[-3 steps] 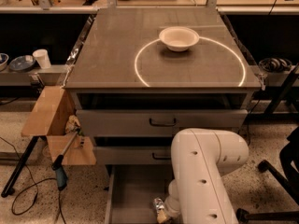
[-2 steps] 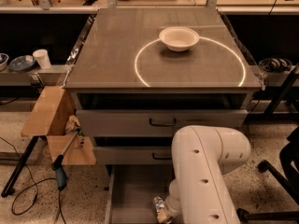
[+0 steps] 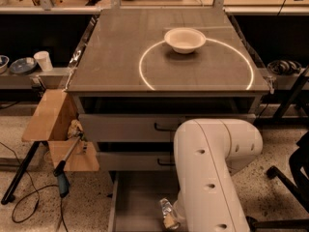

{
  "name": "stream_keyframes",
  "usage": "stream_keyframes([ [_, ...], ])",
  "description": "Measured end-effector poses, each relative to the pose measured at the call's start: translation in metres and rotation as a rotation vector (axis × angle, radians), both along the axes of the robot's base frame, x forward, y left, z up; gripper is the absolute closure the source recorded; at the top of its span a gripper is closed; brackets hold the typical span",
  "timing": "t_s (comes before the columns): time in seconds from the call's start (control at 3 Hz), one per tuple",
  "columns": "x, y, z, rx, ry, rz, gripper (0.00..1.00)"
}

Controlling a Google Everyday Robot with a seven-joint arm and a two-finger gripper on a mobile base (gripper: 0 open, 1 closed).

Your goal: Pick redbull can from bottom drawer and place on counter

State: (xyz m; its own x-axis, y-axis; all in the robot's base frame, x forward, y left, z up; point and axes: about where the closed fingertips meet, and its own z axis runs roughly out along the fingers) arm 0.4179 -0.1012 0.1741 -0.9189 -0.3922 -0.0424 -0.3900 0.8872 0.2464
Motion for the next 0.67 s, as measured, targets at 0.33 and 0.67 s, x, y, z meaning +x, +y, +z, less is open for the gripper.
stream_keyframes([
  [0.33,0.001,-0.003,0.014,-0.007,-0.036,-0.004,1.0],
  [0.67,0.002,-0.005,0.024,-0.008,-0.072,-0.013,1.0],
])
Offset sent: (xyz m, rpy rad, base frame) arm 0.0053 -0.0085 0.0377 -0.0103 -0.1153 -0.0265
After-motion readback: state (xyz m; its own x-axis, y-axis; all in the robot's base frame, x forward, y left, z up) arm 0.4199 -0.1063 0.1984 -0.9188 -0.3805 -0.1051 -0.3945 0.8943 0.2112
